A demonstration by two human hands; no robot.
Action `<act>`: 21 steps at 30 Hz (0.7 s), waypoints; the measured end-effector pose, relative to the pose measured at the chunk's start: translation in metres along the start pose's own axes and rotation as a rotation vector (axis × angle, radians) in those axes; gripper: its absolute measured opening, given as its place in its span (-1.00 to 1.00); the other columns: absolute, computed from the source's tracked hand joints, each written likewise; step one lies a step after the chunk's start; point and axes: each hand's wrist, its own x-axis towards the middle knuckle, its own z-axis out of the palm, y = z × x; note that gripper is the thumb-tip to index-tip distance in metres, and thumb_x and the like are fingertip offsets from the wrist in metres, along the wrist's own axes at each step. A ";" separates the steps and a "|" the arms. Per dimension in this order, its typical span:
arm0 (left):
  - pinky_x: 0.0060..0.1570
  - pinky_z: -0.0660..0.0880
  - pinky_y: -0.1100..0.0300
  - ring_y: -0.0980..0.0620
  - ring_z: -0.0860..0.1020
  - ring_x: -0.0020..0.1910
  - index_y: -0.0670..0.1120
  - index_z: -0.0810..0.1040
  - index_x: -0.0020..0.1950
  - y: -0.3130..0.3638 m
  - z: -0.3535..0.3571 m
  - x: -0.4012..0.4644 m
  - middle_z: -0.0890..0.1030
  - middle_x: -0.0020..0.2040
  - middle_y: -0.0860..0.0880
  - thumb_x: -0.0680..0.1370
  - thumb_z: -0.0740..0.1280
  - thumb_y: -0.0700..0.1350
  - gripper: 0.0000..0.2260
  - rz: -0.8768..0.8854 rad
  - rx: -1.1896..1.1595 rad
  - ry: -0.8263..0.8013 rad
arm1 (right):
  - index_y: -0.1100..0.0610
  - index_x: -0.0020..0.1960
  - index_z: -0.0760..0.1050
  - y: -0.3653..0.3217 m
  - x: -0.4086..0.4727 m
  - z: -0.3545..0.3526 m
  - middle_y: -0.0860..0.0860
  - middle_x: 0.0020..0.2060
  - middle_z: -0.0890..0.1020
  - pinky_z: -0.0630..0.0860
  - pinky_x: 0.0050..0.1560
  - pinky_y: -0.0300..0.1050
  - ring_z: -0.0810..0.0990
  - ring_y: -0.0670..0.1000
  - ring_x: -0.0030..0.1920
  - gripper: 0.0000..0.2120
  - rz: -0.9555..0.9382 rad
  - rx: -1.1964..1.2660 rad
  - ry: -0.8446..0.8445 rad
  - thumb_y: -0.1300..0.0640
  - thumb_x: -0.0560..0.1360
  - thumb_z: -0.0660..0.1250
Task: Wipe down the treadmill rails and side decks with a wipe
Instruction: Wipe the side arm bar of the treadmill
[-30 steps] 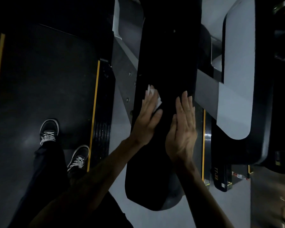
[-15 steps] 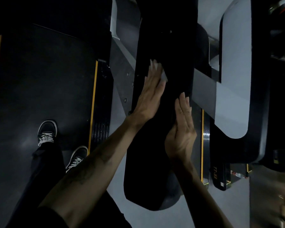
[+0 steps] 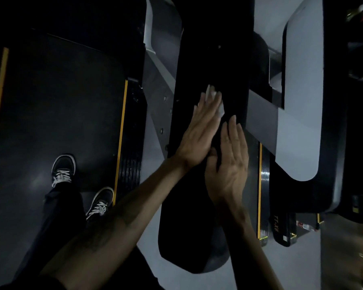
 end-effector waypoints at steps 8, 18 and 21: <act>0.61 -0.31 0.01 0.15 -0.27 0.63 0.01 -0.13 0.70 -0.005 -0.021 0.054 -0.22 0.69 0.04 0.70 -0.14 0.29 -0.36 -0.104 0.012 0.014 | 0.23 0.60 0.26 -0.001 0.036 0.000 0.14 0.64 0.17 0.12 0.61 0.22 0.08 0.15 0.65 -0.37 -0.073 -0.102 -0.147 0.20 0.54 0.26; 0.64 -0.19 -0.07 0.12 -0.21 0.64 0.14 -0.04 0.60 -0.027 -0.007 -0.018 -0.08 0.65 0.11 0.72 -0.03 0.19 -0.53 -0.240 -0.161 0.011 | 0.21 0.49 0.45 -0.007 0.054 0.010 0.09 0.63 0.21 0.20 0.56 0.23 0.09 0.12 0.65 -0.46 -0.036 -0.062 -0.104 0.27 0.51 0.32; 0.63 -0.21 -0.11 0.08 -0.18 0.66 0.06 -0.05 0.65 -0.024 -0.008 -0.005 -0.10 0.68 0.08 0.70 -0.06 0.20 -0.46 -0.197 -0.223 0.019 | 0.21 0.48 0.47 -0.007 0.054 0.010 0.11 0.62 0.24 0.22 0.55 0.25 0.12 0.13 0.64 -0.47 -0.040 -0.038 -0.083 0.30 0.50 0.34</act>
